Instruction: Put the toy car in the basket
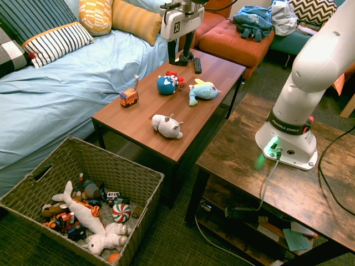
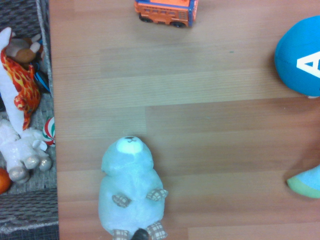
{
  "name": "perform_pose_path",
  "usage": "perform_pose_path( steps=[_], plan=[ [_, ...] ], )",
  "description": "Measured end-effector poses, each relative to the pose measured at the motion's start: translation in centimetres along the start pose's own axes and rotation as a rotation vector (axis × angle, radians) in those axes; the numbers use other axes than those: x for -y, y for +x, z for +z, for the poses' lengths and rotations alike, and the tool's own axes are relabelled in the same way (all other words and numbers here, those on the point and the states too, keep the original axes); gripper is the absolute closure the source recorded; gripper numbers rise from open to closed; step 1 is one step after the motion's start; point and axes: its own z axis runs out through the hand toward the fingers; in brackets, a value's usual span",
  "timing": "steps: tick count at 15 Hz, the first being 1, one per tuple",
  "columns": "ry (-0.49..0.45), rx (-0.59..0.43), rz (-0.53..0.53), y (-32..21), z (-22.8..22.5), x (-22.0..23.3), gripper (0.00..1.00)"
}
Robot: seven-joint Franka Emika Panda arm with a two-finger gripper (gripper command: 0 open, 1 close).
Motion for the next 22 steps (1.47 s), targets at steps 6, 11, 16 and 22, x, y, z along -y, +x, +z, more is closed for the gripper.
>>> perform_pose_path(
  steps=[6, 11, 16, 22],
  plan=[
    [-0.012, -0.059, -0.073, 2.9, -1.3, 1.5, 0.00],
    [0.063, -0.144, -0.362, 6.4, 1.7, 6.8, 0.00],
    [0.167, -0.184, -0.660, 7.6, 12.6, 13.5, 0.00],
    [0.165, -0.092, -0.814, 11.3, 19.8, 16.6, 0.00]
  ],
)
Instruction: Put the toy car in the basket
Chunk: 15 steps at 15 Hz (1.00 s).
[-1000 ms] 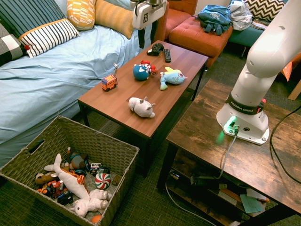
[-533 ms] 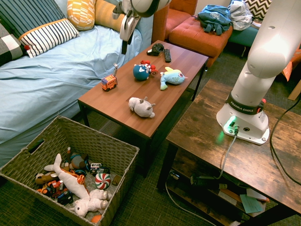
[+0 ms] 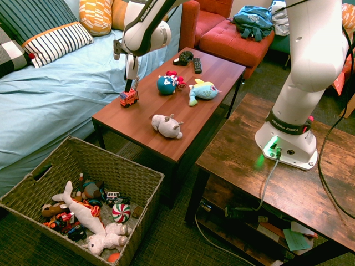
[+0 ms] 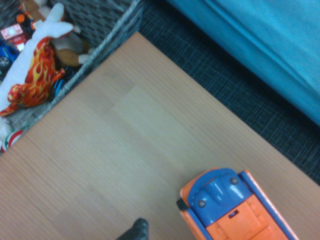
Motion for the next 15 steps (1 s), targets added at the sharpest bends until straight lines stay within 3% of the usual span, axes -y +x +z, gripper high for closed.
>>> perform_pose_path(
  steps=[11, 12, 15],
  plan=[
    [-0.016, 0.114, -0.039, 1.7, 5.9, -0.5, 0.00],
    [-0.025, 0.118, -0.044, 1.5, 6.1, -0.8, 1.00],
    [-0.050, 0.124, -0.054, 1.4, 6.5, -1.5, 1.00]
  ],
)
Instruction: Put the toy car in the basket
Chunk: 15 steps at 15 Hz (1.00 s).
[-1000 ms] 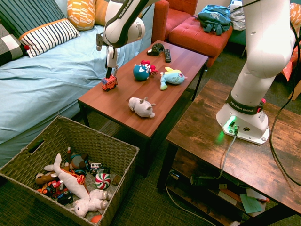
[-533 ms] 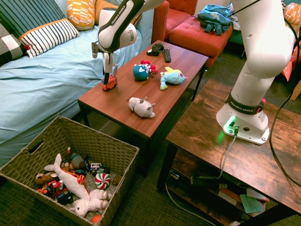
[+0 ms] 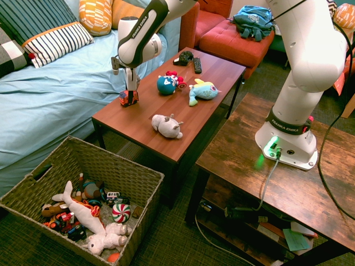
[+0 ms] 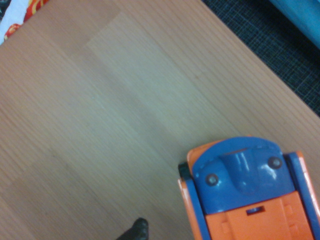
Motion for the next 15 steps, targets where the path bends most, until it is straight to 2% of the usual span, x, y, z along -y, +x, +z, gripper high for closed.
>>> perform_pose_path(
  steps=[12, 15],
  plan=[
    [-0.002, -0.004, -0.007, 0.1, -0.1, 0.2, 1.00],
    [0.002, -0.050, 0.005, -0.2, -1.0, 0.4, 1.00]
  ],
)
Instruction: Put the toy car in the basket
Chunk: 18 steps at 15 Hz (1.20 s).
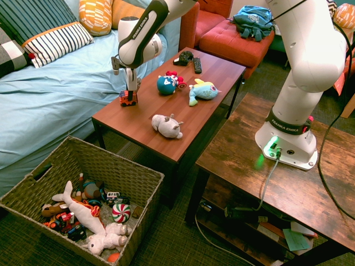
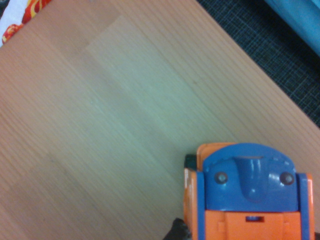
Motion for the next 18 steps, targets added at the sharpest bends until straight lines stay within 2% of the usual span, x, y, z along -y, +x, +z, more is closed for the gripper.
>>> perform_pose_path(
  steps=[3, 4, 8, 10, 11, 14, 18],
  plan=[
    [0.002, -0.150, 0.000, -0.8, -5.8, 3.0, 1.00],
    [0.015, -0.177, -0.027, -1.7, -7.9, 6.1, 1.00],
    [0.098, -0.216, -0.200, -8.0, -16.2, 24.5, 1.00],
    [0.102, -0.180, -0.261, -9.3, -18.4, 30.0, 1.00],
    [0.095, -0.150, -0.273, -9.2, -18.5, 31.0, 0.00],
    [0.094, -0.070, -0.306, -8.2, -16.0, 31.6, 0.00],
    [0.098, -0.056, -0.322, -7.4, -15.5, 32.2, 0.00]
  ],
)
